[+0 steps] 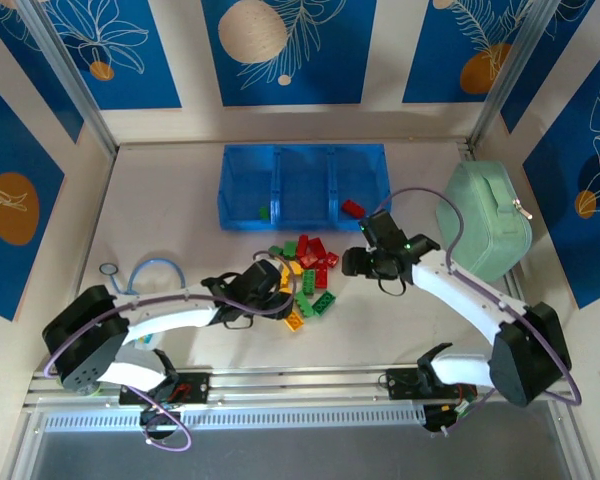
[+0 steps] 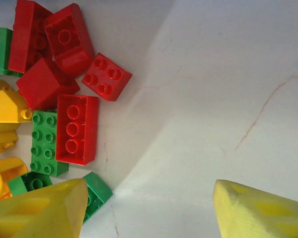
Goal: Sort the legos into containers by color
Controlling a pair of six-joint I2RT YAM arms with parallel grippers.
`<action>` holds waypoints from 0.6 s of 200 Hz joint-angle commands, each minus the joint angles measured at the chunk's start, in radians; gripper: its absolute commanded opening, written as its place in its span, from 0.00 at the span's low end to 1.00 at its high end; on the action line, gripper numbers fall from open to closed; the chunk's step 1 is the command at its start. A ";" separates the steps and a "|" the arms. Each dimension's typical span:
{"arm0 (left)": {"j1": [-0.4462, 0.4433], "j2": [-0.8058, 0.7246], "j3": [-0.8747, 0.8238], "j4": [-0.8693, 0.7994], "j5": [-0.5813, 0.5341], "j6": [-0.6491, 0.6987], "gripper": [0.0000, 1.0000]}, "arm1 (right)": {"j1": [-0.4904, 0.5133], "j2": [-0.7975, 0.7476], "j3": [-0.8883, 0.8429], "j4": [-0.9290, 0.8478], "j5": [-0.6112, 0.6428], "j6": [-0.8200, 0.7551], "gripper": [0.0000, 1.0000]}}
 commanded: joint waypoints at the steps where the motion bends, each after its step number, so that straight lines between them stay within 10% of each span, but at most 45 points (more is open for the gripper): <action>1: -0.006 0.038 0.043 0.013 -0.013 0.020 0.68 | -0.013 -0.054 -0.029 0.028 -0.027 0.035 0.68; 120: -0.007 -0.016 0.125 -0.145 -0.079 0.012 0.36 | -0.051 -0.126 -0.080 0.045 -0.029 0.042 0.65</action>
